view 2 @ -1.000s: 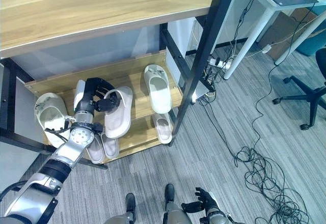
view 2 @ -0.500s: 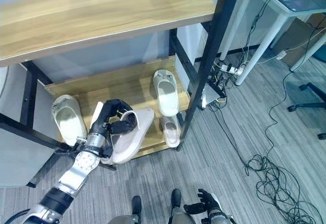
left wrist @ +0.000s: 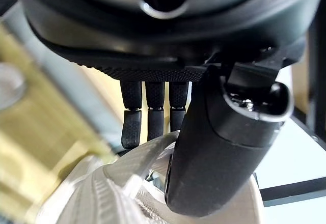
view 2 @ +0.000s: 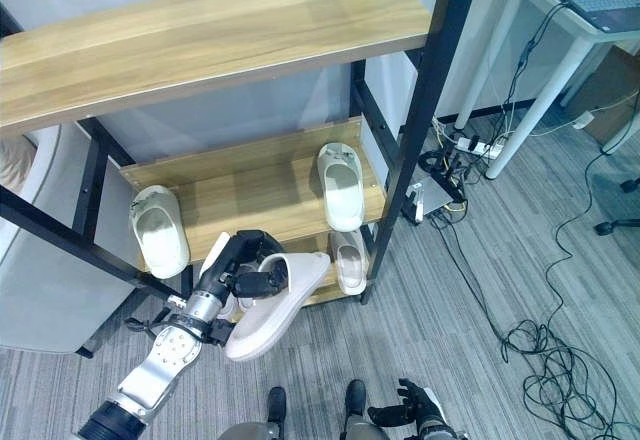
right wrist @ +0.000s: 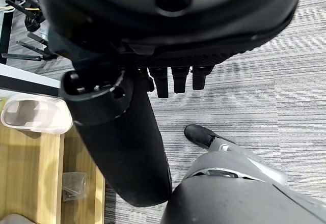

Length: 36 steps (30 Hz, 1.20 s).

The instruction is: Arrange the slippers neatly on the shoe rack.

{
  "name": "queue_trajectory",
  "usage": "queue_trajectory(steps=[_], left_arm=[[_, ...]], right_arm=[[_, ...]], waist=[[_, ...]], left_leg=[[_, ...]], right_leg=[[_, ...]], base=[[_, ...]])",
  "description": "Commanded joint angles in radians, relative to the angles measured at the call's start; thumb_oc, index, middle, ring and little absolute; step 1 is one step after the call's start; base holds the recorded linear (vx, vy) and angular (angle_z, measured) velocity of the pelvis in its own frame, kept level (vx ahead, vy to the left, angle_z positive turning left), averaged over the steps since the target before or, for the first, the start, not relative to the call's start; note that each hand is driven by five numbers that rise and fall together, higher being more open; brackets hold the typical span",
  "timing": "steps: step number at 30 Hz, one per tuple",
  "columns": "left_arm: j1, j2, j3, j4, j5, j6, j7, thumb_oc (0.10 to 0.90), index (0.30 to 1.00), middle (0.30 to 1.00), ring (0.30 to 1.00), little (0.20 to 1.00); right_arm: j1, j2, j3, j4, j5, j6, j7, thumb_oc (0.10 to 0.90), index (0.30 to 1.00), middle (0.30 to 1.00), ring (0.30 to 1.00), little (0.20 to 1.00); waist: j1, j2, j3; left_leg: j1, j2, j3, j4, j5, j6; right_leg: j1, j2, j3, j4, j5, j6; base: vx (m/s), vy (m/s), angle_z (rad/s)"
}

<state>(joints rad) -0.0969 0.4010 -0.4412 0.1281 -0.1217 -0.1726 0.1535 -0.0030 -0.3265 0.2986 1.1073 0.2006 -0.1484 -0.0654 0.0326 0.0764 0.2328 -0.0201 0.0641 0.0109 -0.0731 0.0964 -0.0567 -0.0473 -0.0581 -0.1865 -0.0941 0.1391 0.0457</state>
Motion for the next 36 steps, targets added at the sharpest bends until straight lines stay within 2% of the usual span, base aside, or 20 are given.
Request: queue_trajectory(steps=[1,4,5,6,7,8,10,11,12,13,15,16,20,21,22,24,25,30,33,36], left_arm=[[-0.138,-0.045,-0.014,-0.019,-0.064,-0.091,-0.003,0.400,0.300,0.300,0.300,0.300],[-0.213,-0.057,-0.046,0.021,-0.059,-0.090,0.022,0.400,0.300,0.300,0.300,0.300],[-0.258,-0.054,-0.061,0.033,-0.046,-0.088,0.038,0.400,0.300,0.300,0.300,0.300],[-0.261,-0.055,-0.060,0.035,-0.046,-0.088,0.039,0.400,0.300,0.300,0.300,0.300],[-0.306,-0.053,-0.075,0.048,-0.025,-0.086,0.059,0.400,0.300,0.300,0.300,0.300],[-0.309,-0.054,-0.075,0.049,-0.025,-0.086,0.060,0.400,0.300,0.300,0.300,0.300],[-0.359,-0.052,-0.082,0.063,-0.003,-0.089,0.086,0.400,0.300,0.300,0.300,0.300],[-0.404,-0.043,-0.085,0.058,0.014,-0.086,0.113,0.400,0.300,0.300,0.300,0.300],[-0.406,-0.043,-0.085,0.059,0.014,-0.086,0.114,0.400,0.300,0.300,0.300,0.300],[-0.469,-0.035,-0.089,0.056,0.043,-0.088,0.148,0.400,0.300,0.300,0.300,0.300],[-0.506,-0.022,-0.085,0.049,0.055,-0.091,0.173,0.400,0.300,0.300,0.300,0.300],[-0.539,-0.015,-0.075,0.047,0.067,-0.092,0.189,0.400,0.300,0.300,0.300,0.300],[-0.689,0.034,-0.041,0.039,0.116,-0.086,0.285,0.400,0.300,0.300,0.300,0.300],[-0.721,0.054,-0.028,0.037,0.133,-0.077,0.312,0.400,0.300,0.300,0.300,0.300],[-0.787,0.112,-0.006,0.037,0.155,-0.073,0.360,0.400,0.300,0.300,0.300,0.300],[-0.827,0.139,0.002,0.043,0.162,-0.065,0.388,0.400,0.300,0.300,0.300,0.300],[-0.873,0.182,0.023,0.051,0.167,-0.055,0.425,0.400,0.300,0.300,0.300,0.300],[-0.996,0.273,0.023,0.110,0.189,-0.024,0.527,0.400,0.300,0.300,0.300,0.300],[-1.054,0.361,0.012,0.169,0.224,0.004,0.605,0.400,0.300,0.300,0.300,0.300],[-1.062,0.410,0.000,0.193,0.246,0.020,0.637,0.400,0.300,0.300,0.300,0.300]], right_arm=[[-0.021,-0.051,-0.005,-0.022,0.038,-0.031,-0.018,0.800,0.900,0.900,0.900,0.900],[-0.075,-0.067,0.004,-0.049,0.056,-0.036,-0.032,0.800,0.900,0.900,0.900,0.900],[-0.106,-0.080,0.010,-0.077,0.065,-0.042,-0.041,0.800,0.900,0.900,0.900,0.900],[-0.108,-0.080,0.009,-0.077,0.066,-0.041,-0.041,0.800,0.900,0.900,0.900,0.900],[-0.126,-0.094,0.015,-0.106,0.072,-0.049,-0.052,0.800,0.900,0.900,0.900,0.900],[-0.127,-0.094,0.015,-0.106,0.072,-0.048,-0.052,0.800,0.900,0.900,0.900,0.900],[-0.165,-0.114,0.014,-0.120,0.079,-0.060,-0.071,0.800,0.900,0.900,0.900,0.900],[-0.194,-0.131,0.006,-0.150,0.089,-0.070,-0.089,0.800,0.900,0.900,0.900,0.900],[-0.195,-0.132,0.005,-0.150,0.090,-0.070,-0.089,0.800,0.900,0.900,0.900,0.900],[-0.236,-0.153,-0.004,-0.160,0.102,-0.081,-0.114,0.800,0.900,0.900,0.900,0.900],[-0.254,-0.167,-0.013,-0.173,0.112,-0.091,-0.124,0.800,0.900,0.900,0.900,0.900],[-0.279,-0.179,-0.016,-0.185,0.116,-0.097,-0.130,0.800,0.900,0.900,0.900,0.900],[-0.374,-0.223,-0.026,-0.265,0.137,-0.131,-0.174,0.800,0.900,0.900,0.900,0.900],[-0.391,-0.236,-0.029,-0.306,0.135,-0.137,-0.186,0.800,0.900,0.900,0.900,0.900],[-0.428,-0.265,-0.052,-0.351,0.147,-0.160,-0.211,0.800,0.900,0.900,0.900,0.900],[-0.446,-0.272,-0.058,-0.356,0.154,-0.166,-0.221,0.800,0.900,0.900,0.900,0.900],[-0.462,-0.288,-0.070,-0.378,0.151,-0.173,-0.234,0.800,0.900,0.900,0.900,0.900],[-0.489,-0.322,-0.092,-0.419,0.159,-0.191,-0.255,0.800,0.900,0.900,0.900,0.900],[-0.481,-0.337,-0.090,-0.487,0.153,-0.206,-0.243,0.800,0.900,0.900,0.900,0.900],[-0.468,-0.349,-0.077,-0.527,0.136,-0.205,-0.240,0.800,0.900,0.900,0.900,0.900]], waist=[[0.001,-0.023,0.043],[-0.008,-0.016,0.108],[-0.012,-0.017,0.136],[-0.012,-0.017,0.133],[-0.016,-0.017,0.145],[-0.015,-0.018,0.142],[-0.017,-0.015,0.152],[-0.024,-0.016,0.178],[-0.024,-0.016,0.173],[-0.035,-0.013,0.191],[-0.041,-0.010,0.198],[-0.043,-0.007,0.198],[-0.062,-0.007,0.213],[-0.069,-0.010,0.218],[-0.074,-0.009,0.224],[-0.077,-0.009,0.227],[-0.081,-0.003,0.241],[-0.098,-0.001,0.266],[-0.107,0.002,0.287],[-0.107,-0.007,0.287]], left_leg=[[-0.111,0.004,-0.044,0.076,-0.007,-0.036],[-0.211,0.008,-0.058,0.158,-0.016,-0.032],[-0.285,0.003,-0.061,0.229,-0.029,-0.030],[-0.295,0.002,-0.061,0.237,-0.032,-0.030],[-0.363,0.002,-0.062,0.301,-0.046,-0.022],[-0.372,0.001,-0.062,0.307,-0.049,-0.021],[-0.458,0.012,-0.057,0.380,-0.065,-0.012],[-0.539,0.016,-0.058,0.460,-0.077,-0.003],[-0.551,0.016,-0.058,0.469,-0.080,-0.003],[-0.649,0.012,-0.057,0.569,-0.116,0.005],[-0.690,0.012,-0.061,0.616,-0.145,0.003],[-0.759,0.015,-0.054,0.660,-0.138,0.010],[-0.982,0.015,-0.051,0.888,-0.226,0.018],[-1.035,0.014,-0.056,0.977,-0.290,0.013],[-1.127,0.018,-0.060,1.077,-0.334,0.020],[-1.180,0.020,-0.063,1.144,-0.364,0.025],[-1.248,0.015,-0.064,1.248,-0.407,0.033],[-1.397,0.012,-0.067,1.484,-0.493,0.040],[-1.526,0.009,-0.068,1.718,-0.575,0.045],[-1.550,0.017,-0.059,1.812,-0.625,0.043]], right_leg=[[0.032,0.014,-0.026,0.086,-0.210,0.031],[-0.098,0.000,-0.039,0.226,-0.242,0.021],[-0.178,-0.015,-0.042,0.307,-0.253,0.017],[-0.188,-0.017,-0.042,0.315,-0.257,0.017],[-0.268,-0.023,-0.039,0.393,-0.273,0.013],[-0.278,-0.024,-0.038,0.400,-0.276,0.013],[-0.372,-0.036,-0.030,0.485,-0.298,0.016],[-0.449,-0.049,-0.019,0.562,-0.313,0.010],[-0.461,-0.050,-0.018,0.571,-0.316,0.010],[-0.565,-0.070,-0.009,0.688,-0.350,0.009],[-0.611,-0.079,0.001,0.740,-0.381,0.015],[-0.685,-0.089,0.005,0.790,-0.377,0.004],[-0.912,-0.115,0.055,1.006,-0.456,-0.012],[-0.960,-0.119,0.078,1.089,-0.513,-0.006],[-1.044,-0.124,0.100,1.186,-0.548,-0.010],[-1.099,-0.127,0.111,1.256,-0.577,-0.014],[-1.175,-0.131,0.127,1.372,-0.609,-0.013],[-1.333,-0.149,0.158,1.610,-0.685,-0.002],[-1.460,-0.161,0.190,1.848,-0.753,0.011],[-1.500,-0.162,0.229,1.957,-0.790,0.020]], base=[[-0.22,-0.028,0.26],[-0.30,-0.015,0.17],[-0.24,-0.015,0.10],[-0.24,0.006,0.05],[-0.10,0.016,0.01],[-0.21,0.064,-0.06],[-0.16,0.070,-0.14],[-0.11,0.040,-0.15],[-0.21,0.096,-0.13],[-0.10,0.061,-0.06],[-0.09,0.081,-0.07],[-0.13,0.092,-0.06],[-0.09,0.077,-0.01],[0.03,0.095,-0.16],[0.07,0.071,-0.17],[0.03,0.071,-0.16],[0.08,0.072,-0.12],[0.10,0.033,0.02],[0.20,0.016,0.09],[0.17,-0.013,0.02]])
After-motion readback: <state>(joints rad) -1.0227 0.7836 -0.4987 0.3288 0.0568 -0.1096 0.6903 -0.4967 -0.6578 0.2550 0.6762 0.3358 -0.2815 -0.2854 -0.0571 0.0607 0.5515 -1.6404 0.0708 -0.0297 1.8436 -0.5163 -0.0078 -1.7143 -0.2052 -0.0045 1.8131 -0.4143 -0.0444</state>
